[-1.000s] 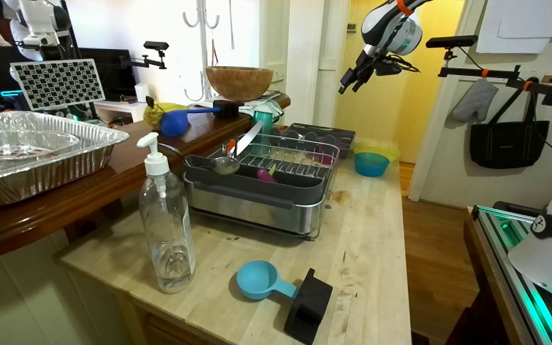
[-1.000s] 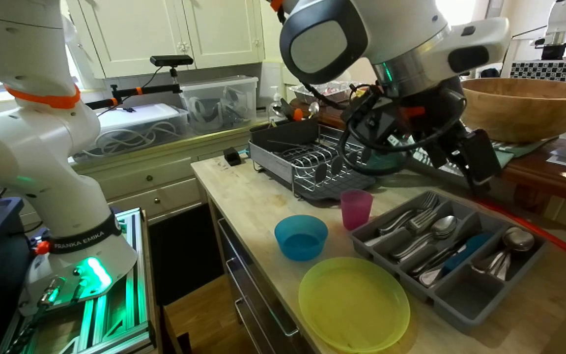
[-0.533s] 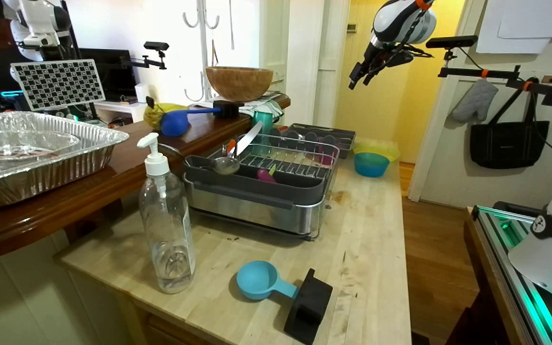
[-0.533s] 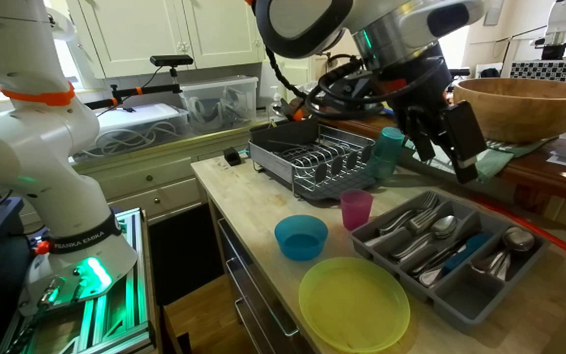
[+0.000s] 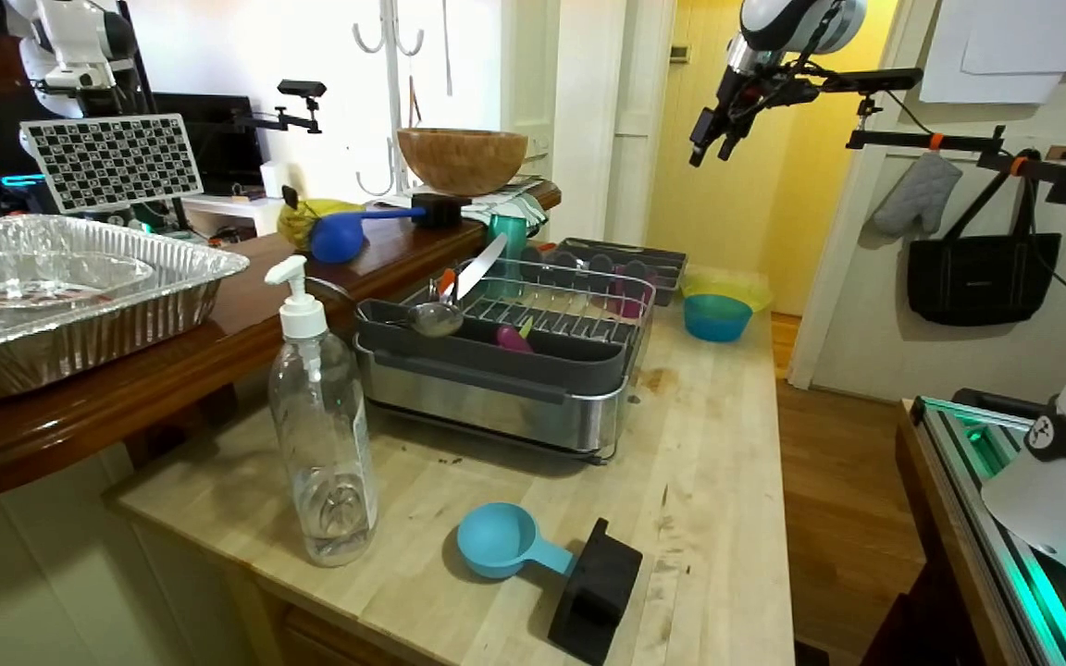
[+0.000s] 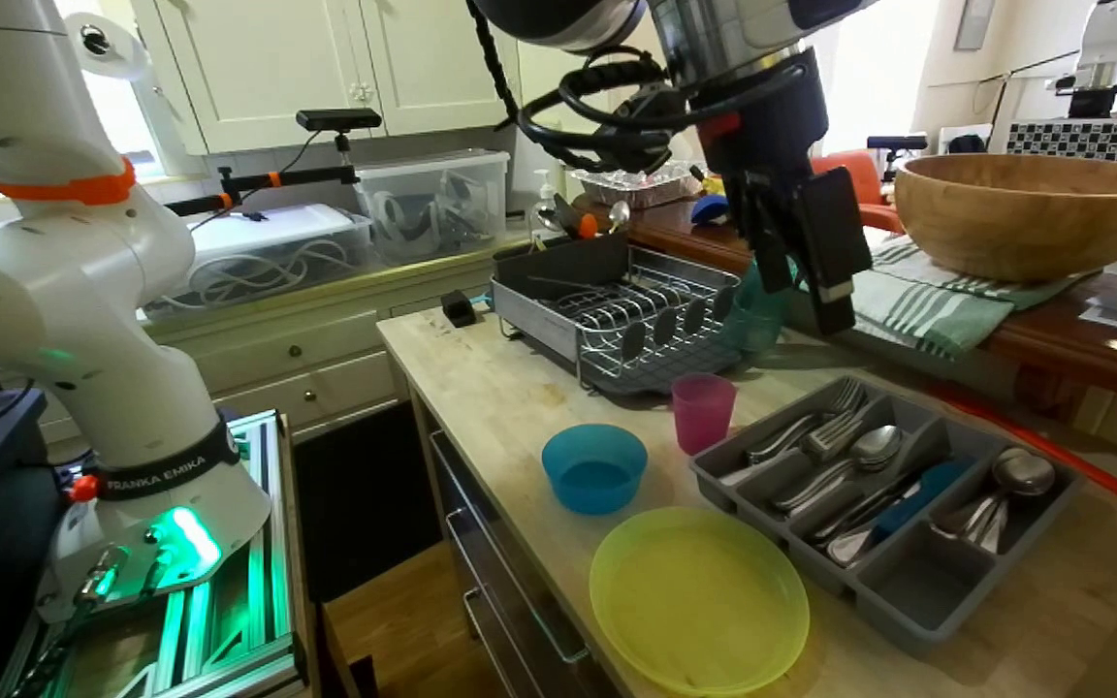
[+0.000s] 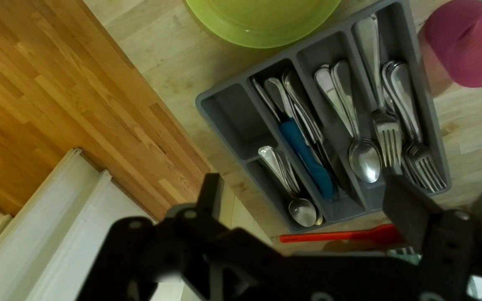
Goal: Take the blue plastic knife from the dish rack and place it on the utensil organizer
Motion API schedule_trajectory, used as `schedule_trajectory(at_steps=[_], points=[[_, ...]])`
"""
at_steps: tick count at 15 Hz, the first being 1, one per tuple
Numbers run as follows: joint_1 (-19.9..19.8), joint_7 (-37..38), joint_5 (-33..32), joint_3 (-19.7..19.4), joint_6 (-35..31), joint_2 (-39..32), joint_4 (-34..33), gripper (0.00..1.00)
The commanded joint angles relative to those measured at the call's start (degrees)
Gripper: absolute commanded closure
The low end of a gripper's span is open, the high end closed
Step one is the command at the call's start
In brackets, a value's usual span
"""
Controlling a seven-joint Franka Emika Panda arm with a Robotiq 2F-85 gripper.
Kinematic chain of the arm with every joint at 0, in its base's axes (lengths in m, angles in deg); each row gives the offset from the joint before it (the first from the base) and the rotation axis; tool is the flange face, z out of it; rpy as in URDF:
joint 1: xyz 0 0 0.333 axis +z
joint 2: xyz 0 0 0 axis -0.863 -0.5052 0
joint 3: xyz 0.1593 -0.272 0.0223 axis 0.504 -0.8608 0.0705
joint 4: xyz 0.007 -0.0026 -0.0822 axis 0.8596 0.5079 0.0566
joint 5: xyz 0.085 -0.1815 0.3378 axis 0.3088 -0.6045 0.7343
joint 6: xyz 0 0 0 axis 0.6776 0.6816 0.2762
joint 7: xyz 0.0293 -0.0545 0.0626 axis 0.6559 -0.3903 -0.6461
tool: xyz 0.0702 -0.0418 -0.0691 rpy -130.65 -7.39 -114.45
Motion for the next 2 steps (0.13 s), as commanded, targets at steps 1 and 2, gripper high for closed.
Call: schedule_trajectory(at_steps=[1, 2], points=[[0.8, 0.0, 0.1, -0.8, 0.2, 0.1, 0.1, 0.0], [0.8, 0.0, 0.0, -0.8, 0.2, 0.1, 0.2, 0.0]])
